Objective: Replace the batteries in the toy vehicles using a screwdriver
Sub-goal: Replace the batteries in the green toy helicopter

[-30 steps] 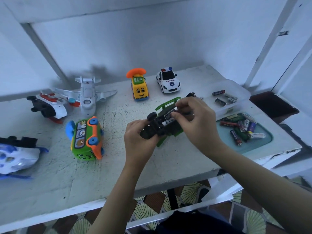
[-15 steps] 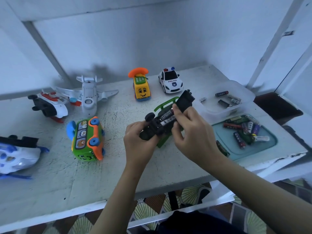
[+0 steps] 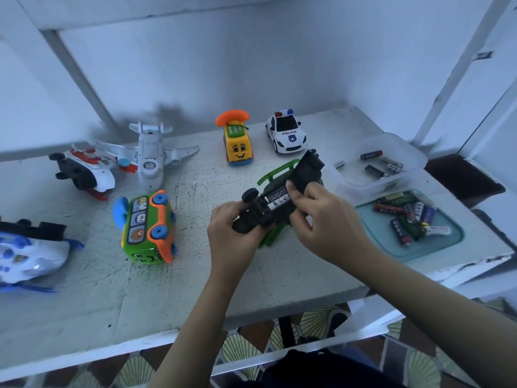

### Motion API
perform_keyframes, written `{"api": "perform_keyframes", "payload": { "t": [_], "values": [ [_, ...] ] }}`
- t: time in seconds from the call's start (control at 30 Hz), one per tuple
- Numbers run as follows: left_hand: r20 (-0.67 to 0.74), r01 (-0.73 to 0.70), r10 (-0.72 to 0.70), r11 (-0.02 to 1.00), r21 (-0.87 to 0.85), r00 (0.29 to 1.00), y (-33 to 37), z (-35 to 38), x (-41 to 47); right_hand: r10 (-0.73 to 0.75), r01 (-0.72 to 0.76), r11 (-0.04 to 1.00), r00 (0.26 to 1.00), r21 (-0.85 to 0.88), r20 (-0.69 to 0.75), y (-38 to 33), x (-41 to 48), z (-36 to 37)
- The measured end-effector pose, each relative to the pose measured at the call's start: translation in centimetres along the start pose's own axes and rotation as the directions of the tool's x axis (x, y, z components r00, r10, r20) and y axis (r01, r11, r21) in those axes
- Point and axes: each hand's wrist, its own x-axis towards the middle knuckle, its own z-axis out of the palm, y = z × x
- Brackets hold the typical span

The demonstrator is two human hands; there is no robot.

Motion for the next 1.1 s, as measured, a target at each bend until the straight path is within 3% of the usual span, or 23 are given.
{"api": "perform_keyframes", "payload": {
  "t": [0.23, 0.33, 0.43, 0.53, 0.73, 0.83, 0.93, 1.1],
  "values": [
    [-0.004, 0.032, -0.032, 0.999, 0.004, 0.999, 0.4, 0.2, 0.0, 0.039, -0.041, 0.998, 0.998, 0.051, 0.041, 0.5, 0.2, -0.5],
    [-0.018, 0.049, -0.049, 0.999, 0.005, 0.999, 0.7, 0.3, 0.0, 0.050, -0.039, 0.986, 0.997, 0.161, -0.064, 0.7, -0.2, -0.8],
    [-0.024, 0.041, -0.041, 0.999, 0.007, 0.999, 0.7, 0.3, -0.2, 0.267, -0.161, 0.904, 0.937, 0.397, -0.227, 0.7, -0.8, -1.0],
    [-0.031, -0.018, 0.018, 1.000, 0.022, 0.999, 0.3, 0.3, -0.6, 0.441, -0.296, 0.814, 0.875, 0.500, -0.200, 1.2, -0.4, -0.9],
    [-0.030, -0.103, 0.105, 0.993, 0.057, 0.994, 0.0, 0.7, -1.3, 0.356, -0.231, 0.885, 0.895, 0.405, -0.268, 1.1, 0.8, -1.1],
    [-0.025, -0.095, 0.097, 0.993, 0.067, 0.995, -0.1, 0.6, -1.1, 0.170, -0.088, 0.937, 0.960, 0.339, -0.221, 0.1, 0.2, -1.0],
    [-0.017, -0.089, 0.090, 0.993, 0.083, 0.996, -0.1, 0.6, -1.0, 0.000, 0.036, 0.982, 0.981, 0.183, -0.192, -0.2, -0.5, -0.5],
    [-0.021, -0.078, 0.081, 0.992, 0.095, 0.997, 0.0, 0.6, -1.0, -0.034, 0.058, 0.981, 0.991, 0.182, -0.132, 0.0, -0.9, -0.3]
  ]
}}
